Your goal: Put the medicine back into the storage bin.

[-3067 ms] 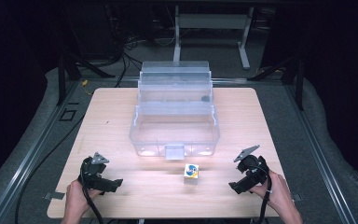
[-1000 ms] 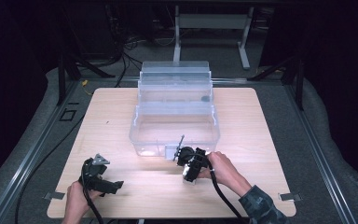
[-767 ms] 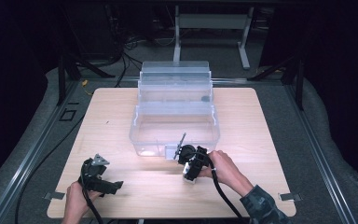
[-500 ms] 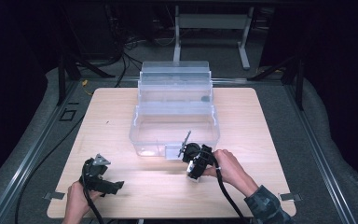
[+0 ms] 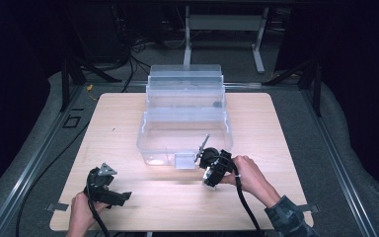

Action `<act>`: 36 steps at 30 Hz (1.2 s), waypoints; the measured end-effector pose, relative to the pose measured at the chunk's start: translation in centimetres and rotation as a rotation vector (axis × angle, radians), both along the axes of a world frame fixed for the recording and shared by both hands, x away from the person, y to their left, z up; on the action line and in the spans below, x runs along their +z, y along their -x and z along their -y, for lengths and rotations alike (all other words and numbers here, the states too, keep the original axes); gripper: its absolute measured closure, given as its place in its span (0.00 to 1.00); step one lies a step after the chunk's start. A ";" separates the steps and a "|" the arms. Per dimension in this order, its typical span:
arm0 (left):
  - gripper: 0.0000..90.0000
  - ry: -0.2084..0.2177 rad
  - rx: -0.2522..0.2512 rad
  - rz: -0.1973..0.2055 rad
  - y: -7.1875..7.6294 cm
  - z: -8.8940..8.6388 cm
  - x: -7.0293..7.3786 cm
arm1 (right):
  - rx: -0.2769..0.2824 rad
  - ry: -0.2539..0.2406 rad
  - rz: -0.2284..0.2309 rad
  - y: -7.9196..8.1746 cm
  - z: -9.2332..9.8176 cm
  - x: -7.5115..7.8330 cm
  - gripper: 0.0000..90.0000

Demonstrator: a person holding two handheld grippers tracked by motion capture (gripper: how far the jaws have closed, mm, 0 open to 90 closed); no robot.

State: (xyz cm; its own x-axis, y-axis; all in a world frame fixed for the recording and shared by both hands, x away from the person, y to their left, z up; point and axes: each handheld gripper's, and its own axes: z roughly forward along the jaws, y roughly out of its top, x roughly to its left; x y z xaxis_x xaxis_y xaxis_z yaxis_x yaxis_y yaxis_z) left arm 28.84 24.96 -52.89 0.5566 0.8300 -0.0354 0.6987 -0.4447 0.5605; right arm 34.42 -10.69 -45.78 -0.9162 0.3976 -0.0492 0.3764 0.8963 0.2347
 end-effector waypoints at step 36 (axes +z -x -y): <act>0.00 -0.001 -0.003 -0.008 -0.2 0.0 -0.2 | -0.052 -0.032 0.011 -0.7 2.4 4.0 0.51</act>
State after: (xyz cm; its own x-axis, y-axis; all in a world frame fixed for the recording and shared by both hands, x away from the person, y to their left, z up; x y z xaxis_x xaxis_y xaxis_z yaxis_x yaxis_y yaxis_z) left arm 29.04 24.93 -53.10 0.5590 0.8282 -0.0394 0.7018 -0.4473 0.5544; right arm 35.10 -13.14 -41.74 -0.8938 0.4460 -0.0456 0.4193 0.8675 0.2676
